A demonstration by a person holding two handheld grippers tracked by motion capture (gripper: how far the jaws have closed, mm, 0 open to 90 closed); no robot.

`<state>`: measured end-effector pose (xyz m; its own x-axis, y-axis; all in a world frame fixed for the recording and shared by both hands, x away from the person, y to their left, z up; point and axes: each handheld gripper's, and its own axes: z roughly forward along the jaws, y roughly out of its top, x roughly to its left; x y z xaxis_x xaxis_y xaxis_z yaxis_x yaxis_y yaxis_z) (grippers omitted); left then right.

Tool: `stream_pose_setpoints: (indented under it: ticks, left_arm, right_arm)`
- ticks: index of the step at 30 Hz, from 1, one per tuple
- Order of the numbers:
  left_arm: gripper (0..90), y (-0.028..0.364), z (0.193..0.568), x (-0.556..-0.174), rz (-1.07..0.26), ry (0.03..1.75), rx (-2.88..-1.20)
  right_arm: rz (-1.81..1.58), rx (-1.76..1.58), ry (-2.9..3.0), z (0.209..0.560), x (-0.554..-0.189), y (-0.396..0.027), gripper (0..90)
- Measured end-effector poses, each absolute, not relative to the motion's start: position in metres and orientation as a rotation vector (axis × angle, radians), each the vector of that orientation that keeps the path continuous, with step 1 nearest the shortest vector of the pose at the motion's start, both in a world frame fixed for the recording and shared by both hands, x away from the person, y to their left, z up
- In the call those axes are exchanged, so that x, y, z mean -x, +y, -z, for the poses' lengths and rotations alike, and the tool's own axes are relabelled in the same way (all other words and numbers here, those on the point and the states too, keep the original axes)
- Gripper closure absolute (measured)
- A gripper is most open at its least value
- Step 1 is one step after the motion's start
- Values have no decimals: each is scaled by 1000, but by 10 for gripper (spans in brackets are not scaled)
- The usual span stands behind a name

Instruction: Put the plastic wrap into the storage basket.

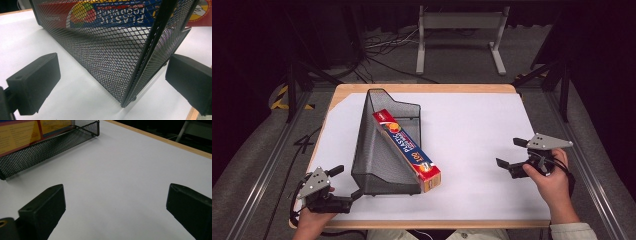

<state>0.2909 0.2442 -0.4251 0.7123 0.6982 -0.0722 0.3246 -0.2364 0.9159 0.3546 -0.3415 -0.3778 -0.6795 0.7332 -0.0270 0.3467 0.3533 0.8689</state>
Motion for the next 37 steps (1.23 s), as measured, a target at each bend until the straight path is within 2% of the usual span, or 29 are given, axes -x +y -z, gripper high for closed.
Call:
stream_pose_setpoints:
  ticks: [14, 22, 37]
  left_arm:
    - [5, 244, 425, -292, -431, 806, -1831]
    - [5, 245, 425, -292, -421, 808, -1833]
    - [6, 246, 425, -293, -420, 815, -1821]
  right_arm:
    - [-1286, -964, 2163, 410, -343, -355, 29]
    - [-1264, -1034, 2216, 440, -340, -353, 29]
    - [-1288, -1065, 2244, 441, -337, -352, 33]
